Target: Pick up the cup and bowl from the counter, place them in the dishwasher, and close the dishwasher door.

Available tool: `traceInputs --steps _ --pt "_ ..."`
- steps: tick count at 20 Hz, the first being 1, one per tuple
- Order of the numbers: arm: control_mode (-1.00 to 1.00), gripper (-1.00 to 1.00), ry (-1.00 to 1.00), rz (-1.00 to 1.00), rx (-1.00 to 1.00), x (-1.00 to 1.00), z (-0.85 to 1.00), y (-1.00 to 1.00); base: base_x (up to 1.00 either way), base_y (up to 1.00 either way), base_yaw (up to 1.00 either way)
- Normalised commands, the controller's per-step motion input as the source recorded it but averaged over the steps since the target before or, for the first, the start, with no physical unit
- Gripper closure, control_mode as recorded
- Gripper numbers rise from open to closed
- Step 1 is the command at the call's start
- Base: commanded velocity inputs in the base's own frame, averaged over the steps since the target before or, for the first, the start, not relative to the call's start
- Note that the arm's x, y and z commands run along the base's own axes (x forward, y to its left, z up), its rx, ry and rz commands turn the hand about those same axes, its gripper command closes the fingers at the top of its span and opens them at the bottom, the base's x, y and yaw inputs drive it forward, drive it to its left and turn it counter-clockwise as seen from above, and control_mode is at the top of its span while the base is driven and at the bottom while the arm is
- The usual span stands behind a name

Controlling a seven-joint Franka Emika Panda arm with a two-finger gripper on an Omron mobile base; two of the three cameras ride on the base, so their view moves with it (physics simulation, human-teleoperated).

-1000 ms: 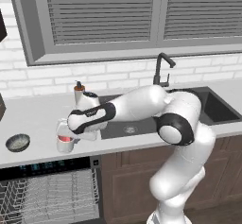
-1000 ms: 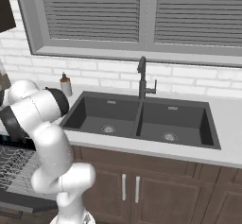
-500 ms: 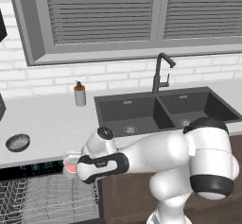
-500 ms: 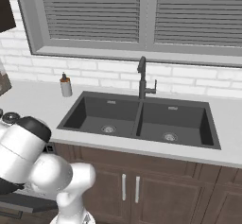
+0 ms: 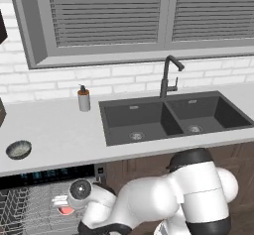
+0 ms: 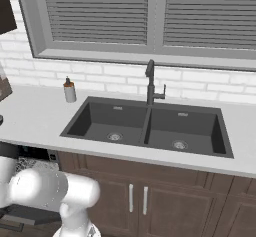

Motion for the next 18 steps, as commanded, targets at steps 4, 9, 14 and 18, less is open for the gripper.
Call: traceInputs --steps 4,9,14,18 --pt "-1.0 1.0 0.0 -0.11 -0.06 0.02 0.16 0.58 0.0 0.0 0.0" --pt "-1.0 1.0 0.0 0.0 0.01 0.1 0.02 0.07 0.0 0.0 0.0" --pt "-1.0 1.0 0.01 0.02 0.09 0.27 -0.1 -0.15 0.0 0.0 0.0" --pt "-1.0 1.0 0.0 0.1 0.23 0.14 -0.57 -0.56 0.0 0.0 0.0"
